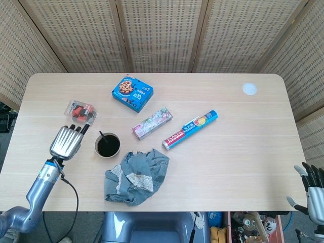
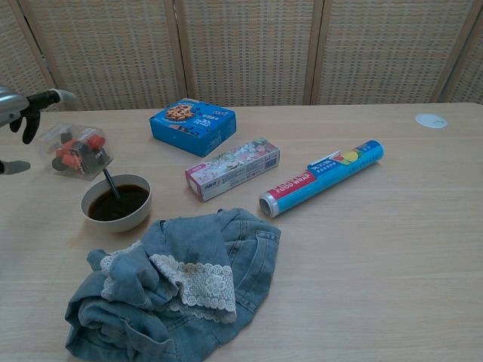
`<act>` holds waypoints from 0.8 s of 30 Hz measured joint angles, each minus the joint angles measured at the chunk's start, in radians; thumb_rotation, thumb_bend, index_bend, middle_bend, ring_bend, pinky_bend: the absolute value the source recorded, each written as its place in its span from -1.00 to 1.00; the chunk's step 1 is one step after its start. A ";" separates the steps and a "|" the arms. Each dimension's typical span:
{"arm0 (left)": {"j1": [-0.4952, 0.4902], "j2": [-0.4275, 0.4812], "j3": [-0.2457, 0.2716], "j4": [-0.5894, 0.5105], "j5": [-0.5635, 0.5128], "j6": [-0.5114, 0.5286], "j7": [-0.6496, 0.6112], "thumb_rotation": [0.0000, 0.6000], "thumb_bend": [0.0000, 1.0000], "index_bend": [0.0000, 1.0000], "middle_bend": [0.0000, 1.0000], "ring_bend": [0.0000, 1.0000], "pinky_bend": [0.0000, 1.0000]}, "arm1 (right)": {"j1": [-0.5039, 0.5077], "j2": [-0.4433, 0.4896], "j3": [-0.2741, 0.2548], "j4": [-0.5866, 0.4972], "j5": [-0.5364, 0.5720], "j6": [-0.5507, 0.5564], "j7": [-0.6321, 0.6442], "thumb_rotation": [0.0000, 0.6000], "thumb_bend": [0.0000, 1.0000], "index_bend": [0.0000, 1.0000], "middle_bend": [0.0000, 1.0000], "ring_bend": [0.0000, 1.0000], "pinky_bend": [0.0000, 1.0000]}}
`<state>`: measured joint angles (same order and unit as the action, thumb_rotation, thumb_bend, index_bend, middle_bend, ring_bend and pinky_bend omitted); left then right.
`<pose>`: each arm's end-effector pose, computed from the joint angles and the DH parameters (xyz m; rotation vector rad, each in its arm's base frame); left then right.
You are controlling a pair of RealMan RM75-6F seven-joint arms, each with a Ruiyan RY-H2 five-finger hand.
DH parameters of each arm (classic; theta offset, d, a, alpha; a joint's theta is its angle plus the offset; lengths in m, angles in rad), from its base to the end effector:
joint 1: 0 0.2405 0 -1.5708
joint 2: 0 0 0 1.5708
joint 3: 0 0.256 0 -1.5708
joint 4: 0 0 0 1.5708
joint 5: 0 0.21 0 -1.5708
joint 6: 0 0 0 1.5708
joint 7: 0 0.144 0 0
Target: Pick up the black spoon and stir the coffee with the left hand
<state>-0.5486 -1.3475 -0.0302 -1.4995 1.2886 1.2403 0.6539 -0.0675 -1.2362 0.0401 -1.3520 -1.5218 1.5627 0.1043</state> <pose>-0.2346 0.3056 0.0665 -1.7744 -0.3997 -0.5944 -0.3663 -0.1275 0.1542 1.2853 -0.9023 0.8139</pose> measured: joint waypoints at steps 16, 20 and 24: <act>0.329 0.032 0.088 0.034 0.163 0.350 -0.524 1.00 -0.49 -1.00 -1.00 -1.00 -0.94 | 0.031 0.002 -0.010 -0.031 -0.042 -0.010 -0.034 1.00 -0.57 -0.66 -0.68 -1.00 -1.00; 0.394 0.031 0.110 0.054 0.168 0.375 -0.582 1.00 -0.50 -1.00 -1.00 -1.00 -0.96 | 0.038 0.001 -0.013 -0.038 -0.053 -0.008 -0.043 1.00 -0.57 -0.66 -0.68 -1.00 -1.00; 0.436 0.031 0.127 0.068 0.178 0.390 -0.598 1.00 -0.50 -1.00 -1.00 -1.00 -0.99 | 0.042 -0.001 -0.016 -0.040 -0.060 -0.008 -0.047 1.00 -0.57 -0.66 -0.68 -1.00 -1.00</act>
<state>-0.1122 -1.3168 0.0967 -1.4316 1.4664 1.6303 0.0564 -0.0251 -1.2373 0.0237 -1.3921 -1.5816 1.5546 0.0576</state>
